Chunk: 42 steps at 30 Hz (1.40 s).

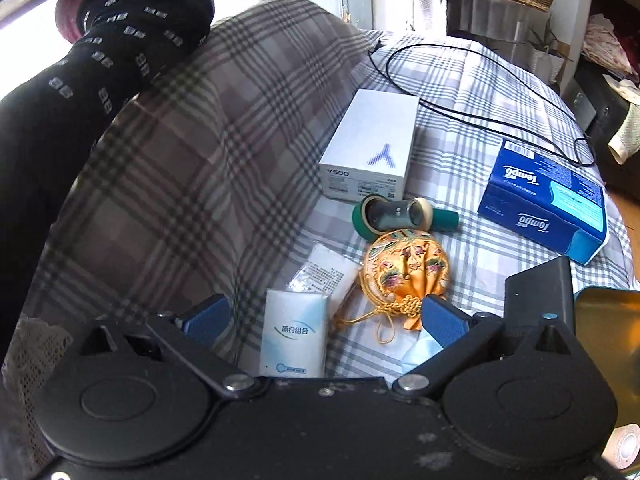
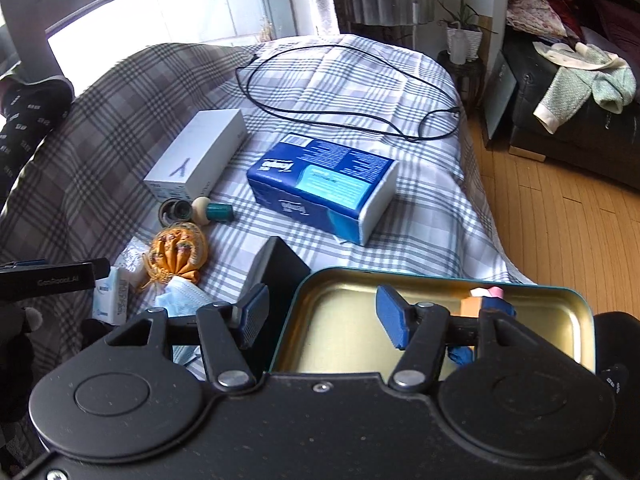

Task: Organize soft objects
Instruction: 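Move the right gripper to the green-capped bottle beside the tape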

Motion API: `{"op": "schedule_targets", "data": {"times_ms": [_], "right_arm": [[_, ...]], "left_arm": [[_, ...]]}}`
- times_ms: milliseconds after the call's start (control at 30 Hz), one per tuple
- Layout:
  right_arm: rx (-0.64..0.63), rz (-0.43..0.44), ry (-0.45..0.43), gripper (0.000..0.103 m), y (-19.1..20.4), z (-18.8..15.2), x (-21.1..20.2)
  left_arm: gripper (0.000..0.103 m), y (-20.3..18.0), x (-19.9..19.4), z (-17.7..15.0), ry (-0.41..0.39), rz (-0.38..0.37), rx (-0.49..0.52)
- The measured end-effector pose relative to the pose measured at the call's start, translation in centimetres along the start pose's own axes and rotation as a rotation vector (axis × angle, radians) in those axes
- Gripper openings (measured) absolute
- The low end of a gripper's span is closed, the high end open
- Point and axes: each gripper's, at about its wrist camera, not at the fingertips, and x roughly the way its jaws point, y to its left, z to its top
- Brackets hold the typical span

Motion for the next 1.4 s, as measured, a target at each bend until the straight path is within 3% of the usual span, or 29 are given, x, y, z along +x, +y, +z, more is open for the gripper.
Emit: {"op": "schedule_targets", "data": {"times_ms": [133,433,833,1000,1400], "right_arm": [[-0.068,0.035,-0.009,0.058,2.2,-0.2,0.6],[-0.143,0.086,-0.005,0.058,4.8,-0.1,2.3],[-0.096,0.116,0.042,0.058,6.2,3.2,5.4],[-0.086,0.168,0.081,0.058,8.5,4.9,7.8],[-0.093,0.186,0.120,0.058,13.2,6.6,14.1]], "left_arm": [[0.102,1.1,1.8,-0.9,0.047,0.018,-0.056],[0.102,0.2,4.5,-2.3,0.058,0.101,-0.074],[0.102,-0.1,6.2,-3.2,0.071,0.147,-0.069],[0.102,0.4,5.4,-4.0,0.119,0.075,-0.166],[0.102,1.9,4.8,-4.4,0.155,0.023,-0.244]]}}
